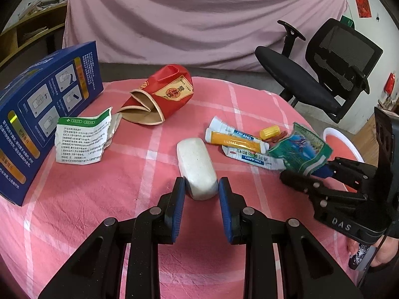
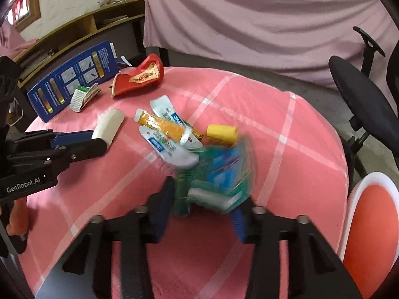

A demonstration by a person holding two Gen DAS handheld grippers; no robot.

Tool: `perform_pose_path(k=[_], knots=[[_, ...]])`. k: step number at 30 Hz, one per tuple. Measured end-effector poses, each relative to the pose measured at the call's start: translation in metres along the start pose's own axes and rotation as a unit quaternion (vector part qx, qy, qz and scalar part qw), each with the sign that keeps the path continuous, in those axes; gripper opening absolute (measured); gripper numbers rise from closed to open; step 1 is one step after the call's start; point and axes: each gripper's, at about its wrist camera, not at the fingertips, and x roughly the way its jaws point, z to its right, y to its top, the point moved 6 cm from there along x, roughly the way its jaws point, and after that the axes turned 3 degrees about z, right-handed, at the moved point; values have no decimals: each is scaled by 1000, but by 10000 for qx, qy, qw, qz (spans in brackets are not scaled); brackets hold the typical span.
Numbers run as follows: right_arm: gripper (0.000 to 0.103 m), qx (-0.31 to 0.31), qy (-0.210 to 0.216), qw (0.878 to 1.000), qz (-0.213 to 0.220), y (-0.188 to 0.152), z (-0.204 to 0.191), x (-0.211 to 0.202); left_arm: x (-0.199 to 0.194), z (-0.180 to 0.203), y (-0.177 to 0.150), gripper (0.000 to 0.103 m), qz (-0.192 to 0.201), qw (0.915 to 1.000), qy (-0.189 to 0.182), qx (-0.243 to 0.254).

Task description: Collect trash

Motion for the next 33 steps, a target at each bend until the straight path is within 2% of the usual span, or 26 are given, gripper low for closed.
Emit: perform_pose_path(k=[1,13,23,29,33], knots=[[16,17,21,10000,42,0,1,-2,-1,0,0,23,13,10000,5,-3],[10,-18,-9,9976,685,4,-7,-28,-13,2,-3,23,136,9999,1,-52],[5,243,-89,9961,849,7,2,-32,-16,2,-4,23,171,9998,-8,-78],[3,185,-198,9918,1249,8,0,-48,-27,6,-2,23,457,9989,-65,15],[3,167,-211,9907,1337,9,-1,-50,-33,14,-2,22,616,9979,2,208]])
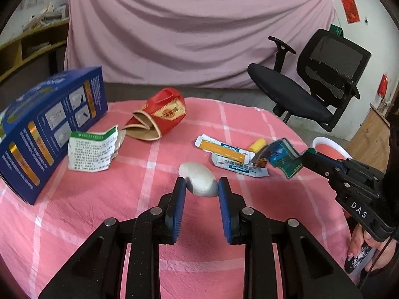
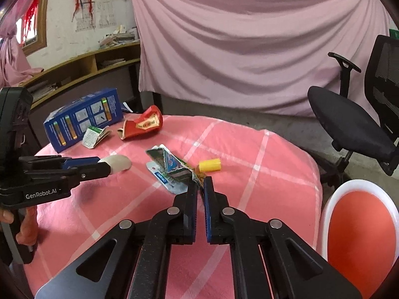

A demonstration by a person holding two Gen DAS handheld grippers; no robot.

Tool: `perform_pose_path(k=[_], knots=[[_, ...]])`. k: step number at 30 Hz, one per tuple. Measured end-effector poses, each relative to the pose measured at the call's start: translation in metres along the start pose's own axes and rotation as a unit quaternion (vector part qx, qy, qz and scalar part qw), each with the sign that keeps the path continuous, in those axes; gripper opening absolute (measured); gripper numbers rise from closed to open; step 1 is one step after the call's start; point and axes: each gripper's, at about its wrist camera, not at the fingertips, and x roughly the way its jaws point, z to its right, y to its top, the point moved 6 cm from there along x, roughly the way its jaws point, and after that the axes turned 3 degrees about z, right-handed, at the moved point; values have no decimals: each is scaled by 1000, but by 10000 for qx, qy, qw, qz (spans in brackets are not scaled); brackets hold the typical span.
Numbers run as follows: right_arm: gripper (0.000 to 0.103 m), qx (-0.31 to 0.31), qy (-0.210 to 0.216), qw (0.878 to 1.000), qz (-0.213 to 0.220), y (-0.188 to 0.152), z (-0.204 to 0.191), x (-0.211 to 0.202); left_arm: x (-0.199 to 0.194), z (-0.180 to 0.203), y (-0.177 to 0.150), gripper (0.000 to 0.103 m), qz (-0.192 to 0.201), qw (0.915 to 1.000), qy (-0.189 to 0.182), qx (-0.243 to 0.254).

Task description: Collect trash

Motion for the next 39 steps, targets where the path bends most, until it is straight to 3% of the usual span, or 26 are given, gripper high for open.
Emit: perform_pose_path(k=[9,14,15,18,26,28,33,39], knots=[[3,151,42,9997,198,1,3,-11,1,7,-2,22,23,9999,-1,103],[7,370,114,9992,83,0,9,-8,9,4,-6,22,-270,9996,58,78],[14,394,146,9991,39,-1,10,-6,11,3,-7,22,-351,9994,40,48],[50,328,208,9992,-92,-2,5,0,17,-2,-12,22,-578,9983,-30,-48],[56,648,38,9946,-813,-10,22,35,20,-4,-13,23,-729,9973,-98,-18],[68,764,-109,9930,-890,-11,31,38,21,-4,-13,23,-760,9971,-101,13],[79,664,-282,9929,-944,-12,36,35,24,-2,-13,28,-801,9966,-160,132],[80,387,-131,9908,-1288,-18,28,47,26,4,-14,35,-826,9960,-149,321]])
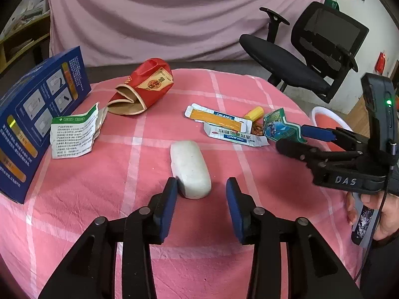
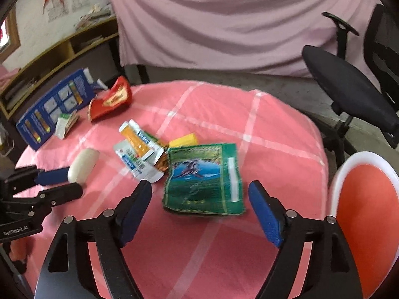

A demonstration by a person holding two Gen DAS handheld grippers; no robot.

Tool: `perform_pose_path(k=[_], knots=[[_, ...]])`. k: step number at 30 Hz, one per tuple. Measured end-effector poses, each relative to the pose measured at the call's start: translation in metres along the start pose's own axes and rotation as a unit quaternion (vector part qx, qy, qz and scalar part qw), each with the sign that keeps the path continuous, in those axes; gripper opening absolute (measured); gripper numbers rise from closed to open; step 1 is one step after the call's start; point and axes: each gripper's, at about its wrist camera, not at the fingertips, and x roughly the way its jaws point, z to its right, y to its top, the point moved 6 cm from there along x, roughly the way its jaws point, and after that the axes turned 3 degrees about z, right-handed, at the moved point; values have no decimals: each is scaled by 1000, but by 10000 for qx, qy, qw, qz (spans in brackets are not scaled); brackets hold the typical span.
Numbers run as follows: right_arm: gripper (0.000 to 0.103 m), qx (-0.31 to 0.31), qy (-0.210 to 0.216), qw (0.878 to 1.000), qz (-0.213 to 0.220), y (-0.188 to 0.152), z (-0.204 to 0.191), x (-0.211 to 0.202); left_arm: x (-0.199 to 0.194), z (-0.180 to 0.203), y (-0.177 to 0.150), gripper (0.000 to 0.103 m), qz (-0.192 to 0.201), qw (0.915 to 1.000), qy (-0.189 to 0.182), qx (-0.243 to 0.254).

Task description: Collect trash

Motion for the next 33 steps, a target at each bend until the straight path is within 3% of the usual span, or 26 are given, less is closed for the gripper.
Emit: perform_pose_path(k=[3,8,10,16,21,22,24,27,30,33], knots=[[79,-77,-92,9999,-103,-1,-1,5,2,1,0,35,-20,10000,21,48],[67,-95,-122,9998,-121,-2,0,5,6,5,0,30,-57,9996,170,195],[67,-64,-92,9999,-87,-3,1,3,7,6,1,24,-60,9994,267,222],[66,-44,-50,9998,171,-1,-2,-9,2,4,0,22,78,9994,291,180],[66,-32,-137,9936,1124,4,-3,-48,-18,11,6,21,656,9972,323,151],[66,-23,-163,9897,1425,5,-3,-60,-23,14,9,21,833,9959,300,168],[66,2,-228,9799,1979,6,-1,-83,-36,23,18,9,1242,9917,248,221],[66,27,-417,9636,2641,6,6,-113,-52,46,34,8,1750,9837,119,396],[66,176,-469,9538,2963,7,17,-131,-49,67,48,8,1830,9809,126,650],[66,371,-471,9540,2938,5,31,-134,-43,77,48,8,1728,9827,33,664]])
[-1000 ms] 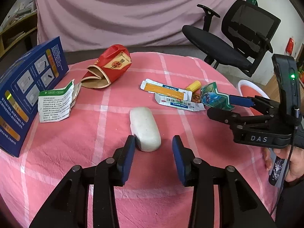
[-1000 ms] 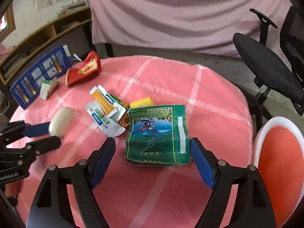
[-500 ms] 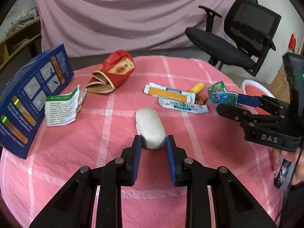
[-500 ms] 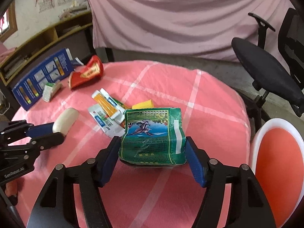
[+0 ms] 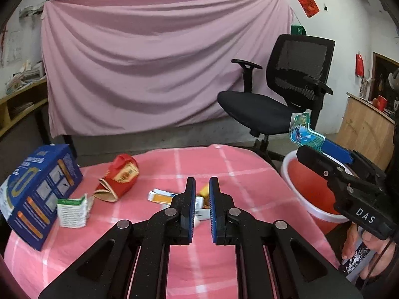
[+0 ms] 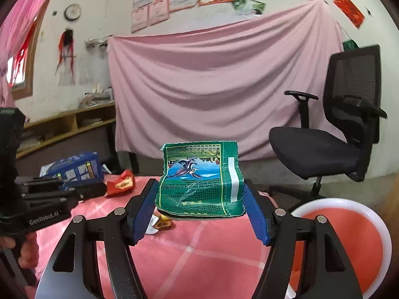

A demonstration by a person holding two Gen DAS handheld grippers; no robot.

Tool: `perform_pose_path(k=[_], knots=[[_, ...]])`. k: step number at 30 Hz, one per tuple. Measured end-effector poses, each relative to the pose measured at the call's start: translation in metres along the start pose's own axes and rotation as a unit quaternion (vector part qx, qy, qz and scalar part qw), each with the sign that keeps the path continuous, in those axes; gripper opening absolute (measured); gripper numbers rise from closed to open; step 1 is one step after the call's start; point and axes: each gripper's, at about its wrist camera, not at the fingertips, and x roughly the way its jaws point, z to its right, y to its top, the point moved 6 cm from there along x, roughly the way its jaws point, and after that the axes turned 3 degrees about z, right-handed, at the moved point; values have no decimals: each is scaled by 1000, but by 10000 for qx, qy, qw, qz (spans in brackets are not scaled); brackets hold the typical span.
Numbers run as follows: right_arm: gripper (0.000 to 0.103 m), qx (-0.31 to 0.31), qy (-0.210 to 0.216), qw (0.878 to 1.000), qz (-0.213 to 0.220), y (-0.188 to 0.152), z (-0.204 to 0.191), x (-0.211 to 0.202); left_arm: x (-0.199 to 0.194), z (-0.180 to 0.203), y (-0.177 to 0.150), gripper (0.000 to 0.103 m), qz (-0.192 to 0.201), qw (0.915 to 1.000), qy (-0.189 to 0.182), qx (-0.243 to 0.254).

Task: Collect trash
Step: 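Lift the white soap with the left tool while the right tool holds the green packet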

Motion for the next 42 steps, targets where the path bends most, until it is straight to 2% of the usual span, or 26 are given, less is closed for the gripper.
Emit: perform_pose_path(k=[3,5,6,8,9,13,15,20,25,28,31,34,37,42], knots=[[66,118,77,9998,-145,-2,6,1,8,-2,-9,8,-294,9993,-196,-125],[66,102,135,9993,-324,-6,5,3,9,-5,-18,11,-480,9987,-104,-108],[66,68,130,9990,-422,-8,5,4,13,-10,-25,16,-629,9980,-43,-90],[66,3,136,9978,-646,-16,2,8,16,-16,-36,43,-876,9961,34,-124],[66,1,153,9972,-731,-20,1,9,19,-23,-40,47,-958,9952,92,-193],[66,-24,183,9944,-1041,-32,-2,15,29,-33,-50,48,-1286,9911,121,-327],[66,-9,169,9935,-1126,-34,-1,18,38,-36,-51,48,-1449,9890,170,-246],[66,83,176,9918,-1264,-38,3,22,65,-38,-58,48,-1837,9829,20,156],[66,137,170,9903,-1373,-42,5,26,75,-31,-57,47,-1841,9807,-250,612],[66,131,140,9899,-1405,-43,6,28,74,-25,-62,25,-1857,9790,-384,744],[66,123,110,9907,-1351,-41,6,26,71,-21,-64,24,-1807,9795,-309,832],[66,149,81,9924,-1221,-38,7,22,64,-18,-63,24,-1678,9829,-268,705],[66,210,-5,9957,-907,-30,11,12,54,-12,-49,24,-1283,9901,-286,497],[66,248,-336,9991,52,-4,25,-21,26,13,-4,24,-255,9984,-427,253]])
